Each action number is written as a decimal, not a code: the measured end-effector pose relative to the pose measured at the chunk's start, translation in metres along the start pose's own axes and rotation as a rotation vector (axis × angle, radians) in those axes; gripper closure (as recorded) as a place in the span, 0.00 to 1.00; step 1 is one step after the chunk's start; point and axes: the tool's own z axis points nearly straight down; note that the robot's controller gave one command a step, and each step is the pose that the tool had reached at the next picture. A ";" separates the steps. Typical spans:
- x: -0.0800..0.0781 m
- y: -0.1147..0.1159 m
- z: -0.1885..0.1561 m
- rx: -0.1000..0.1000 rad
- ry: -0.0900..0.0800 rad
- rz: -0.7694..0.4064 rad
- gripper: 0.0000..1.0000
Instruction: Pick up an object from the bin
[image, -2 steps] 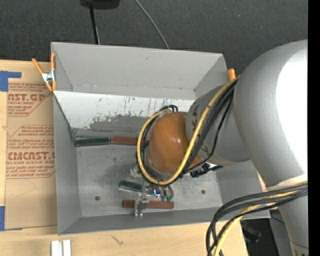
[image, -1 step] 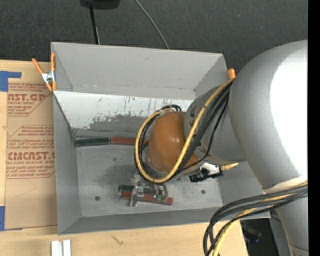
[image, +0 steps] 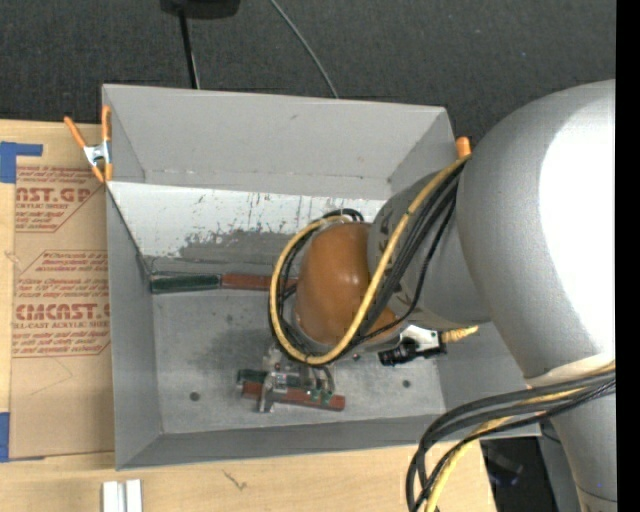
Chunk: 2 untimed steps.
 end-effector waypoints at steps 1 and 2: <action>0.000 0.001 -0.001 0.001 0.002 0.012 1.00; 0.001 0.001 -0.005 0.002 0.004 -0.001 1.00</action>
Offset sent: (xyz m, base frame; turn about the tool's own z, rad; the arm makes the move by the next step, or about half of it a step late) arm 0.0000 0.0000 0.0334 0.0000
